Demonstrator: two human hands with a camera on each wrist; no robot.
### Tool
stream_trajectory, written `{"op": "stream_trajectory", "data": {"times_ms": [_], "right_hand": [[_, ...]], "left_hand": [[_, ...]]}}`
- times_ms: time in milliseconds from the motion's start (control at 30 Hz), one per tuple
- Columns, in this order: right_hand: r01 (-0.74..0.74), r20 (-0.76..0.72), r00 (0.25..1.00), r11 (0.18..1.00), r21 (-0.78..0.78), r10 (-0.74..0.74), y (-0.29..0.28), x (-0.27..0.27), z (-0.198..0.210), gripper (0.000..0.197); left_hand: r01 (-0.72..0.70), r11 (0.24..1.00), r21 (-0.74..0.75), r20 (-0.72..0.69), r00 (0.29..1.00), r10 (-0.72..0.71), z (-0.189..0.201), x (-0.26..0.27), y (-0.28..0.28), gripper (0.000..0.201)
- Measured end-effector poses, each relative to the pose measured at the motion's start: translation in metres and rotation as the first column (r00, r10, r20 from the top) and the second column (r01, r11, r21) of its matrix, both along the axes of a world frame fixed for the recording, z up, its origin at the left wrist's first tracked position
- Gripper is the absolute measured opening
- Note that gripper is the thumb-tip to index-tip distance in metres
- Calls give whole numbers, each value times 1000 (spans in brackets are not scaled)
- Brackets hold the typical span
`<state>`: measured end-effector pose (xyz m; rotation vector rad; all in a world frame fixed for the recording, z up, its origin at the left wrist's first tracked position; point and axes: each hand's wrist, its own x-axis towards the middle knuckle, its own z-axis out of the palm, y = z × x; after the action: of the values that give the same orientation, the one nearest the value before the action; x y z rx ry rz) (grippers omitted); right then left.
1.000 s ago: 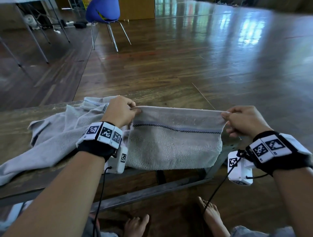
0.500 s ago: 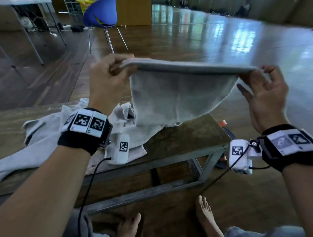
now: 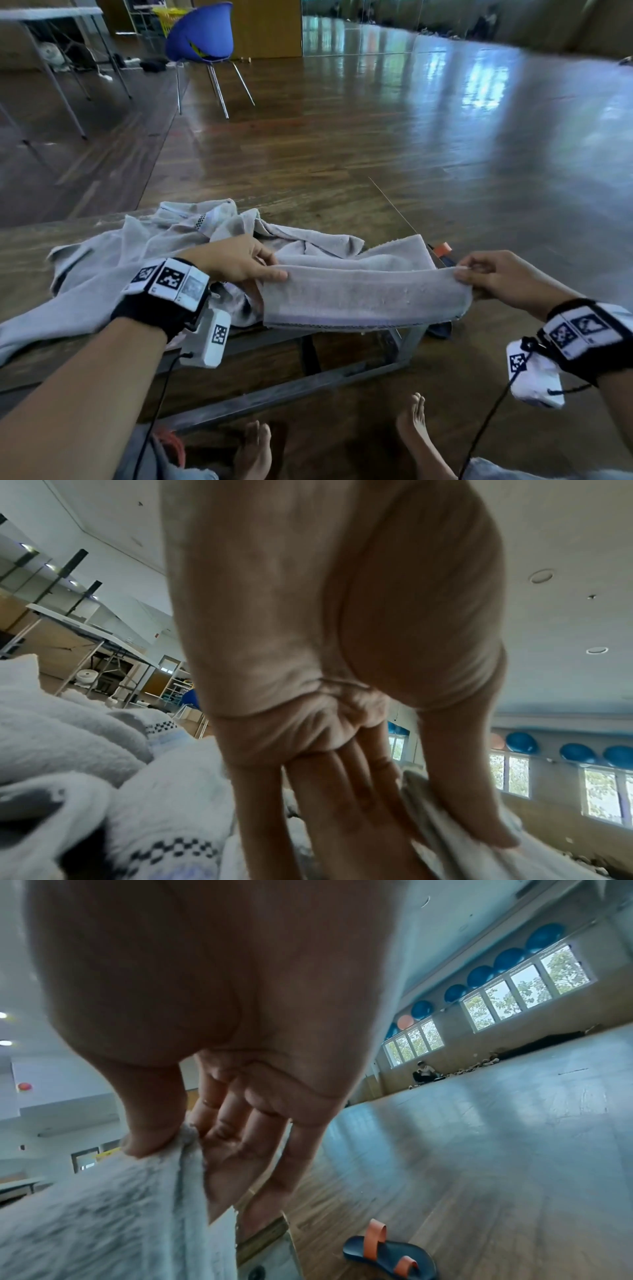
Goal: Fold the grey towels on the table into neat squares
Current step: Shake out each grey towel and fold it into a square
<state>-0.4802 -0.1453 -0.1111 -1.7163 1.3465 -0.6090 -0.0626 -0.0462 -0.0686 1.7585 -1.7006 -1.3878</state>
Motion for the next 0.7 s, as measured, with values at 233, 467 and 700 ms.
{"op": "stream_trajectory", "data": {"times_ms": [233,467,700], "right_hand": [[53,-268,953,948,-313,-142,-31,28,-3,19],[-93,-404,913,935,-342,-57,-62,64,-17,7],[-86,-421,906,953,-291,-47,-65,66,-15,10]], "left_hand": [[-5,992,-126,267,963,39,-6,-10,-26,23],[-28,958,-285,235,967,98,-25,-20,-46,21],[59,971,-230,328,944,20,-20,-22,-44,19]]}}
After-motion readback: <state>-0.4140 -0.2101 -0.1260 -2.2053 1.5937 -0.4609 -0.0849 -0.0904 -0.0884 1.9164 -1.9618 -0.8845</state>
